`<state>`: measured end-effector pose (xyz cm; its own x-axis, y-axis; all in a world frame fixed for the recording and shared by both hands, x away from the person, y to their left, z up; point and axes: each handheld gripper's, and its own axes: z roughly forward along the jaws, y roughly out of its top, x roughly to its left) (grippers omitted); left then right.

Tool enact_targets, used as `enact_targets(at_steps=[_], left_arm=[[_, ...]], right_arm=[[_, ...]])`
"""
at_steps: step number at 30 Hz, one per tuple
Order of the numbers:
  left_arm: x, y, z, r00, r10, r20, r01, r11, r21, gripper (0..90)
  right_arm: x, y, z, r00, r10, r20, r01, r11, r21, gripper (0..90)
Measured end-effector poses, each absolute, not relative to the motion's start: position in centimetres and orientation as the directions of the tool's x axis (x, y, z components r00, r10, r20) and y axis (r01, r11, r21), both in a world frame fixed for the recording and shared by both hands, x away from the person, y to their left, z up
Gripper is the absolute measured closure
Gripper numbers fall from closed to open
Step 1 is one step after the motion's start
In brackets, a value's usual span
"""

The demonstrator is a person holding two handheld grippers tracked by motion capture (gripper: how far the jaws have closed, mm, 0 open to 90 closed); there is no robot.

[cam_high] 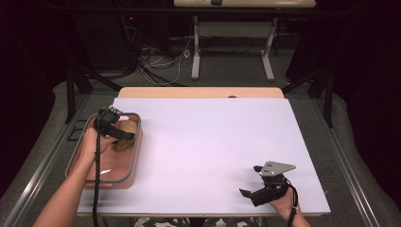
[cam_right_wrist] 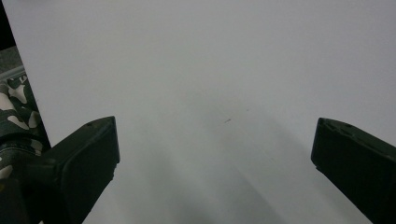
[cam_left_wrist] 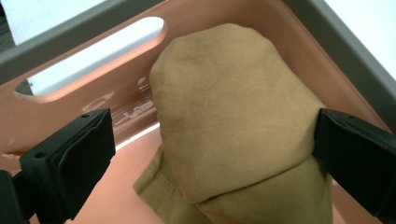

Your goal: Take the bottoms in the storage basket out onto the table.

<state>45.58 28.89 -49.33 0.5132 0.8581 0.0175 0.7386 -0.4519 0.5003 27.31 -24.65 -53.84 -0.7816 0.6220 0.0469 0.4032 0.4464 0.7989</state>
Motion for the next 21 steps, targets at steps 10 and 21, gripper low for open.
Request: enact_targets(at_steps=[10, 21], left_arm=[[46.1, 28.6, -50.6, 0.526, 0.85, 0.005, 0.757, -0.472, 0.452, 1.6], [46.4, 27.9, -51.1, 0.551, 0.834, 0.024, 0.749, -0.507, 0.427, 12.9]], right_arm=[[27.2, -24.7, -53.8, -0.784, 0.619, 0.045, 0.401, 0.449, 0.799, 0.6], [27.2, -24.6, -53.8, -0.78, 0.624, 0.049, 0.407, 0.447, 0.796, 0.6]])
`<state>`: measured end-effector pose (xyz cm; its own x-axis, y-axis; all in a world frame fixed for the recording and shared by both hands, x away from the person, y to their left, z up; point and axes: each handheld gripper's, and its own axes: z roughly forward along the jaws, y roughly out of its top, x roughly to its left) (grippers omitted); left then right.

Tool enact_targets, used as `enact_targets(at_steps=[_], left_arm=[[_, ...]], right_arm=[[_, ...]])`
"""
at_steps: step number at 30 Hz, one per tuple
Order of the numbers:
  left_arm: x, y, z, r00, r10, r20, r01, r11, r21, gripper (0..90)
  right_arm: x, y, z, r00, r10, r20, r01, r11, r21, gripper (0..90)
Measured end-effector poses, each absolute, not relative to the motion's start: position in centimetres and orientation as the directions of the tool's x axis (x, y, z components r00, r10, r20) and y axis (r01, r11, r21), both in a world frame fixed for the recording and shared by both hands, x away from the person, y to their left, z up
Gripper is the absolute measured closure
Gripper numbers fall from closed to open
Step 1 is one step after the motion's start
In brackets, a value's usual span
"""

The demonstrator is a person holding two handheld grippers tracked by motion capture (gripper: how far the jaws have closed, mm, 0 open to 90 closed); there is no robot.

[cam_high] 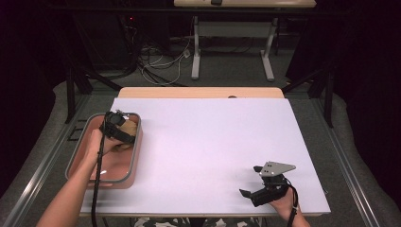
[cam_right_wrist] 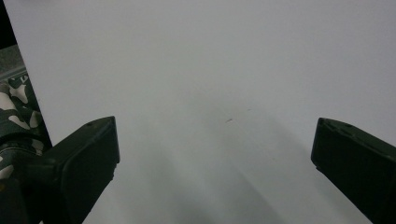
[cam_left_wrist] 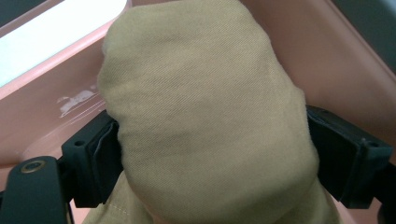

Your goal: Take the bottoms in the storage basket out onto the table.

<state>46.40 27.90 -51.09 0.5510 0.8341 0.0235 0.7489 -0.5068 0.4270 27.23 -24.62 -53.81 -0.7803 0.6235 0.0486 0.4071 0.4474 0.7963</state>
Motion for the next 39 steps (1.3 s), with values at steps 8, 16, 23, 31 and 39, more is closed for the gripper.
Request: enact_targets(at_steps=[8, 16, 23, 31, 39], left_arm=[[46.9, 28.0, -52.0, 0.536, 0.844, 0.009, 0.77, -0.494, 0.404, 6.5], [46.9, 27.5, -52.0, 0.56, 0.828, 0.025, 0.759, -0.524, 0.386, 16.5], [47.2, 27.7, -52.2, 0.552, 0.833, 0.015, 0.77, -0.517, 0.373, 11.7], [47.2, 27.3, -52.3, 0.575, 0.818, 0.026, 0.763, -0.548, 0.343, 19.2], [46.9, 26.9, -52.2, 0.58, 0.813, 0.042, 0.753, -0.555, 0.353, 28.0]], right_arm=[[27.2, -24.6, -53.8, -0.783, 0.62, 0.045, 0.402, 0.45, 0.797, 0.6], [27.3, -24.6, -53.8, -0.784, 0.619, 0.044, 0.401, 0.451, 0.798, 0.6], [27.3, -24.6, -53.9, -0.787, 0.616, 0.047, 0.403, 0.453, 0.795, 0.7], [27.3, -24.5, -53.9, -0.784, 0.619, 0.051, 0.406, 0.449, 0.796, 0.7], [27.3, -24.5, -53.9, -0.785, 0.618, 0.043, 0.4, 0.452, 0.797, 0.7]])
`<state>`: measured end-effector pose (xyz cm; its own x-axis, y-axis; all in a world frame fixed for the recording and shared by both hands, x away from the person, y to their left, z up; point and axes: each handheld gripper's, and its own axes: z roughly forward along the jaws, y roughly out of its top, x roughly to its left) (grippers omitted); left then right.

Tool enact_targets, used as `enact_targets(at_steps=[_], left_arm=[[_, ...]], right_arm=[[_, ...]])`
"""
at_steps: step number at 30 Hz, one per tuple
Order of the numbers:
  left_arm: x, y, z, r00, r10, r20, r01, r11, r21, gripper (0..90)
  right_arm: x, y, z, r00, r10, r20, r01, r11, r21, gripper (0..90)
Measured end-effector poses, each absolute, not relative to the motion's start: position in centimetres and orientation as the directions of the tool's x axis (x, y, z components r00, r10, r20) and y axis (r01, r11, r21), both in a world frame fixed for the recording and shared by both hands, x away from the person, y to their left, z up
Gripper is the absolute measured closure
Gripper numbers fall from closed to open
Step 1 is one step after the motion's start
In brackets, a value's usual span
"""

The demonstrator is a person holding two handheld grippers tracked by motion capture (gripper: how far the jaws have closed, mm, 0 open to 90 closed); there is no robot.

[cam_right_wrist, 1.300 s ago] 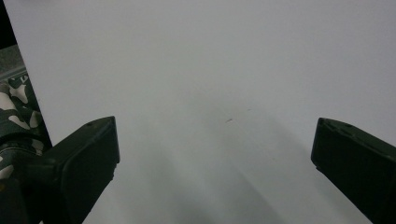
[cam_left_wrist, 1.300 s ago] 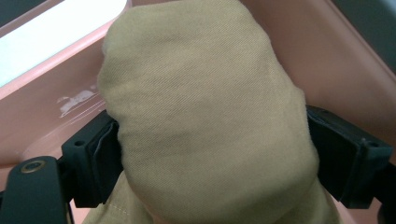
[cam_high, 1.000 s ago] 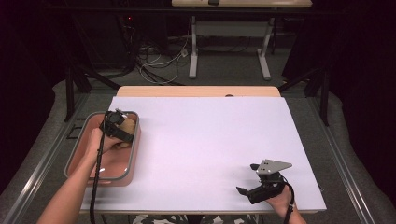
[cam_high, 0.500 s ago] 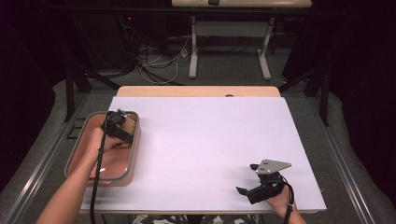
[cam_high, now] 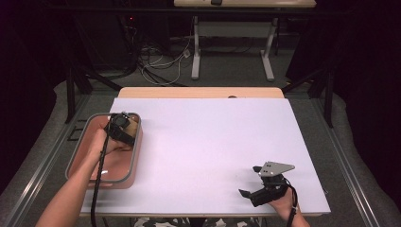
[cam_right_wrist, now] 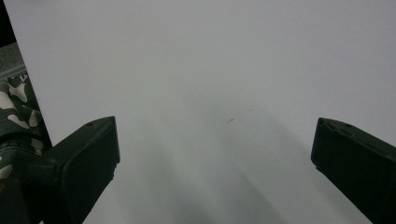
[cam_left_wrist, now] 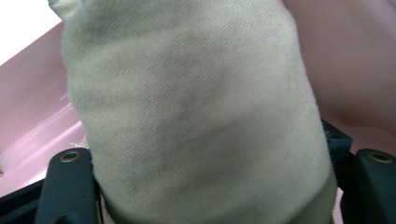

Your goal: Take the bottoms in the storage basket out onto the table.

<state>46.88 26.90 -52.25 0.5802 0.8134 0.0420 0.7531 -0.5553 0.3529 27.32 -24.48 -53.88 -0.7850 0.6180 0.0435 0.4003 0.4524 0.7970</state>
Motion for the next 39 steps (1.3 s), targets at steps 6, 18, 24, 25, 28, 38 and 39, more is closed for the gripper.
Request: enact_targets(at_steps=[6, 18, 24, 25, 28, 38, 39], left_arm=[[46.7, 26.8, -52.2, 0.576, 0.816, 0.05, 0.753, -0.554, 0.355, 28.5], [46.4, 27.0, -51.9, 0.569, 0.822, 0.04, 0.752, -0.539, 0.38, 28.8], [46.0, 26.9, -51.7, 0.569, 0.821, 0.045, 0.745, -0.538, 0.395, 29.0], [45.9, 27.0, -51.6, 0.57, 0.821, 0.045, 0.744, -0.538, 0.397, 29.0], [45.7, 27.0, -51.4, 0.571, 0.82, 0.049, 0.74, -0.539, 0.401, 29.0], [44.9, 27.9, -50.8, 0.552, 0.832, 0.044, 0.739, -0.513, 0.437, 29.1], [44.9, 27.9, -50.8, 0.552, 0.832, 0.044, 0.739, -0.513, 0.437, 29.1]], right_arm=[[27.3, -24.5, -53.9, -0.785, 0.617, 0.046, 0.401, 0.45, 0.798, 0.8], [27.3, -24.5, -53.9, -0.783, 0.621, 0.046, 0.402, 0.448, 0.798, 0.8], [27.3, -24.5, -53.9, -0.781, 0.622, 0.044, 0.402, 0.449, 0.798, 0.9], [27.3, -24.5, -53.9, -0.782, 0.622, 0.044, 0.403, 0.449, 0.797, 0.9], [27.3, -24.6, -53.8, -0.78, 0.625, 0.043, 0.405, 0.451, 0.796, 0.9], [27.3, -24.7, -53.9, -0.78, 0.625, 0.044, 0.405, 0.45, 0.796, 0.9], [27.3, -24.7, -53.9, -0.78, 0.625, 0.044, 0.405, 0.45, 0.796, 0.9]])
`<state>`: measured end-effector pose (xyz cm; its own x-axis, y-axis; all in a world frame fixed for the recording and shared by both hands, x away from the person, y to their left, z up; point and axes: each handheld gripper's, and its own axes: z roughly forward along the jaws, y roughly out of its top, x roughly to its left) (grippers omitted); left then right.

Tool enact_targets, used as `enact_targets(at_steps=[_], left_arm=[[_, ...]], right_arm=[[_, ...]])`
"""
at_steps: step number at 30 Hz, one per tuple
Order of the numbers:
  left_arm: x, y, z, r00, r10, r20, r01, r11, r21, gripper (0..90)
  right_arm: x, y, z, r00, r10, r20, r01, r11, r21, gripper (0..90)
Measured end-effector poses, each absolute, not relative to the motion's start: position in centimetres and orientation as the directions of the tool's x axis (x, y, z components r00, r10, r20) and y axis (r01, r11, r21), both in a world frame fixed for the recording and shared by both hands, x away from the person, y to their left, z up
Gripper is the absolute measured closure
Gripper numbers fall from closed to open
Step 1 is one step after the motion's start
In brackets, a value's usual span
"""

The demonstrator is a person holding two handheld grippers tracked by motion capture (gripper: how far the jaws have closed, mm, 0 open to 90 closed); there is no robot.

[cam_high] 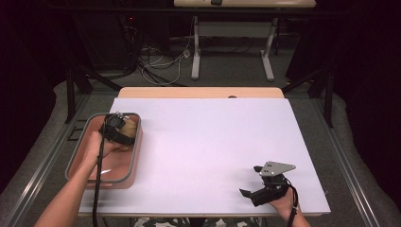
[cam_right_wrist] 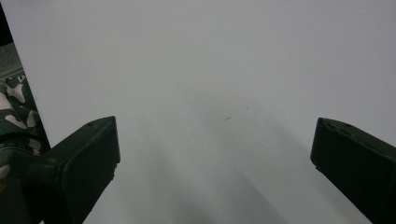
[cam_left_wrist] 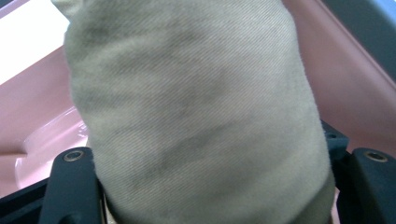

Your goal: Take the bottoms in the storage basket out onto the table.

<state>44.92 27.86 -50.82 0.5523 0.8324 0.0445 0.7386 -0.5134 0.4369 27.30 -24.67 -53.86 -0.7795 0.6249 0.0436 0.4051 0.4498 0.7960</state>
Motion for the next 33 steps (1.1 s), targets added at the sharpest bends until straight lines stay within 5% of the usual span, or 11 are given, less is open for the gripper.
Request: enact_targets(at_steps=[33], left_arm=[[43.0, 29.4, -48.2, 0.498, 0.866, 0.039, 0.713, -0.435, 0.55, 29.2]], right_arm=[[27.4, -24.6, -54.0, -0.781, 0.623, 0.047, 0.408, 0.452, 0.793, 1.0]])
